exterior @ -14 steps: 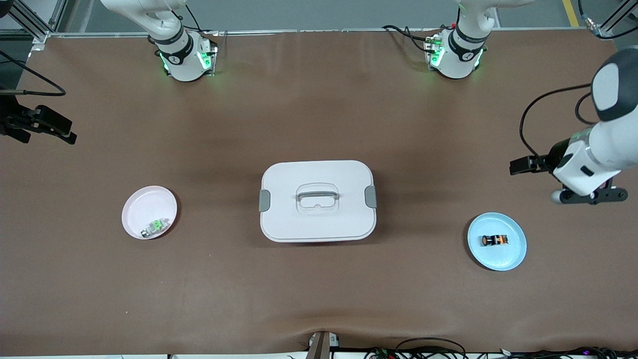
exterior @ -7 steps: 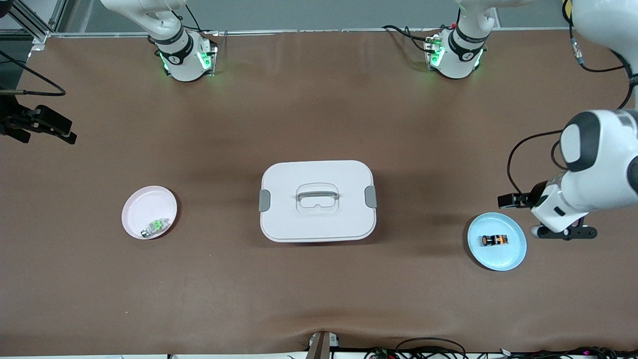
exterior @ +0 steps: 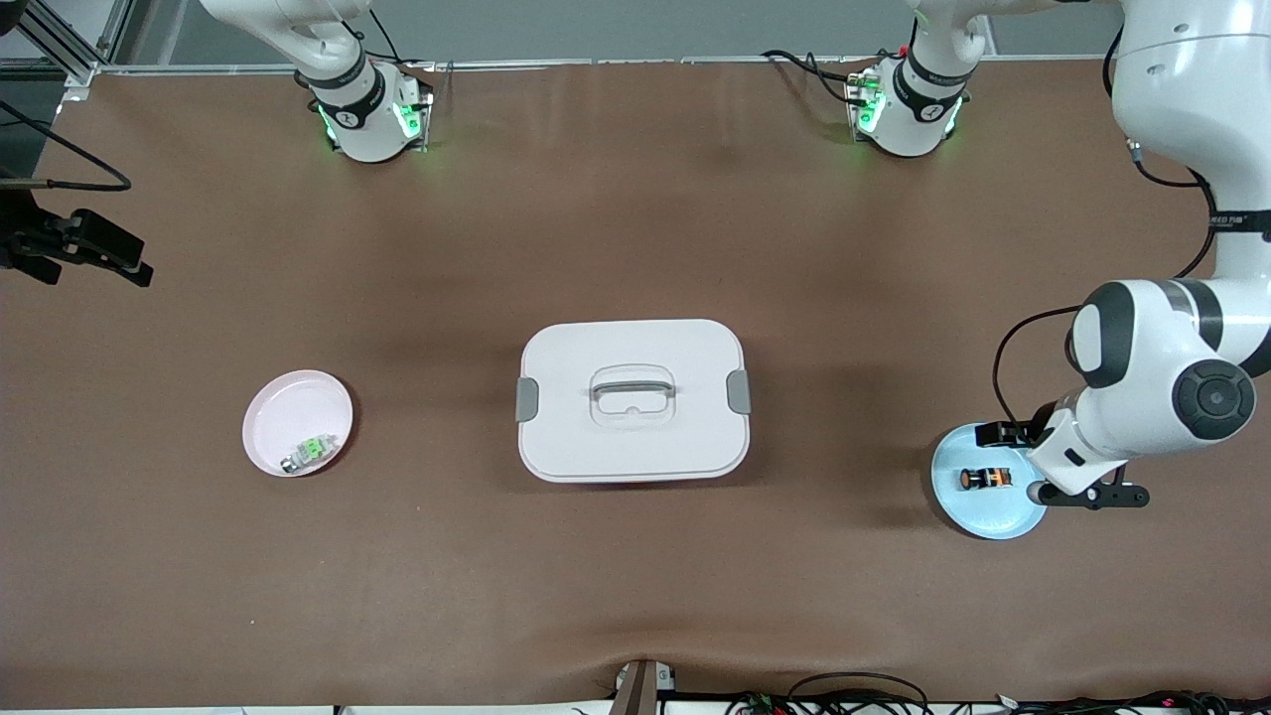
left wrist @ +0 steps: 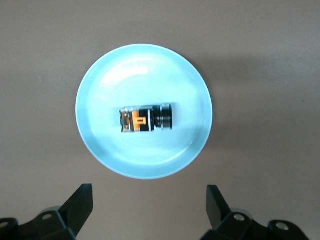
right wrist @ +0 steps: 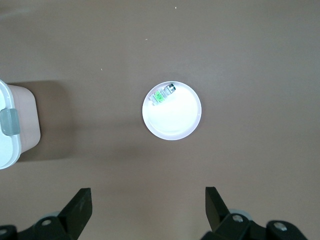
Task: Transfer orange switch to right arm and place
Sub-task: 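Close the left gripper on the orange-button switch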
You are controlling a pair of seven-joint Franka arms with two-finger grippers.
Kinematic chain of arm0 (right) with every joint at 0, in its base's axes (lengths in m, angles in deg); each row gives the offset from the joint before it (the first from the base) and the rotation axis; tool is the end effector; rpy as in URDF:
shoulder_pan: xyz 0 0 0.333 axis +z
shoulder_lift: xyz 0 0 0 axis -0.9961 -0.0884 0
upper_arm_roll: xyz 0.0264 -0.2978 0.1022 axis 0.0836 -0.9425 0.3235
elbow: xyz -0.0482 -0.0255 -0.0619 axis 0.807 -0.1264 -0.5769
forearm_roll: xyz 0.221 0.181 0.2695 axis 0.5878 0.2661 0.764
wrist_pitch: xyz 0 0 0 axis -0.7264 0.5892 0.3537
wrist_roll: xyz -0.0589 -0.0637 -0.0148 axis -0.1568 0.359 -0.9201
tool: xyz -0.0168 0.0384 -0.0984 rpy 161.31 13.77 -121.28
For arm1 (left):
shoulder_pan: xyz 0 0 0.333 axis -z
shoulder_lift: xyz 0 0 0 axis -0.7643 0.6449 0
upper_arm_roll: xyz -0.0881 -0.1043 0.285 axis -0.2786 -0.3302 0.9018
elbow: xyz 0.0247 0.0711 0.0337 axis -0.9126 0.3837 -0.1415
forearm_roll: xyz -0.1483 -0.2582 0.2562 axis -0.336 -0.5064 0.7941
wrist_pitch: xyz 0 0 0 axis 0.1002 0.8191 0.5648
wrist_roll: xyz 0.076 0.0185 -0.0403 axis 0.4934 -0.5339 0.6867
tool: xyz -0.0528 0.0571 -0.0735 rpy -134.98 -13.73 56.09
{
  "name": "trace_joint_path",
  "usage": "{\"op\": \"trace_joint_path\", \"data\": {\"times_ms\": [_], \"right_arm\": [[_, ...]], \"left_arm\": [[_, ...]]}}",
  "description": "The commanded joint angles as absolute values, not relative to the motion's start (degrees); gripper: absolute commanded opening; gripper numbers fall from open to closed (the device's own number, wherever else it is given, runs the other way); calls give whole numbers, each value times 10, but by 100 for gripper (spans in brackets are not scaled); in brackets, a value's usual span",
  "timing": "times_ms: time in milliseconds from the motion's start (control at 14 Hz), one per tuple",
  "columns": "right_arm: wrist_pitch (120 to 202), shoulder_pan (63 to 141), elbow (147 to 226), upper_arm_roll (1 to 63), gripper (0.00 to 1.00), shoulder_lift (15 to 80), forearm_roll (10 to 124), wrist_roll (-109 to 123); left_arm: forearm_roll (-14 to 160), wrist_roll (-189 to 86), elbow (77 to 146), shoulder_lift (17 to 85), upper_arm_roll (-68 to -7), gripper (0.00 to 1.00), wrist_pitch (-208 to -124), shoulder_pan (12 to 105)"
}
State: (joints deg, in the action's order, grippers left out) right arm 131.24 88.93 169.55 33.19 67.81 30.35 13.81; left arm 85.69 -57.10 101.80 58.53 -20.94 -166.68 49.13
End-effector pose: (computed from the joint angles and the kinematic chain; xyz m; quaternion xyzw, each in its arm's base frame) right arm 0.5652 -0.0019 0.6496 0.9998 -0.0193 0.0014 0.0004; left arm 0.6874 -0.0066 0.3027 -0.9986 0.0160 0.0449 0.0216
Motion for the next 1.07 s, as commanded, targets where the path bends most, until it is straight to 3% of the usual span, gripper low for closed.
{"op": "trace_joint_path", "data": {"times_ms": [0, 997], "right_arm": [[1306, 883, 1699, 337, 100, 688, 303, 140], [1304, 877, 1700, 335, 100, 688, 304, 140]], "left_arm": [[868, -578, 962, 634, -208, 100, -1668, 492], [868, -578, 929, 725, -189, 100, -1714, 497]]}}
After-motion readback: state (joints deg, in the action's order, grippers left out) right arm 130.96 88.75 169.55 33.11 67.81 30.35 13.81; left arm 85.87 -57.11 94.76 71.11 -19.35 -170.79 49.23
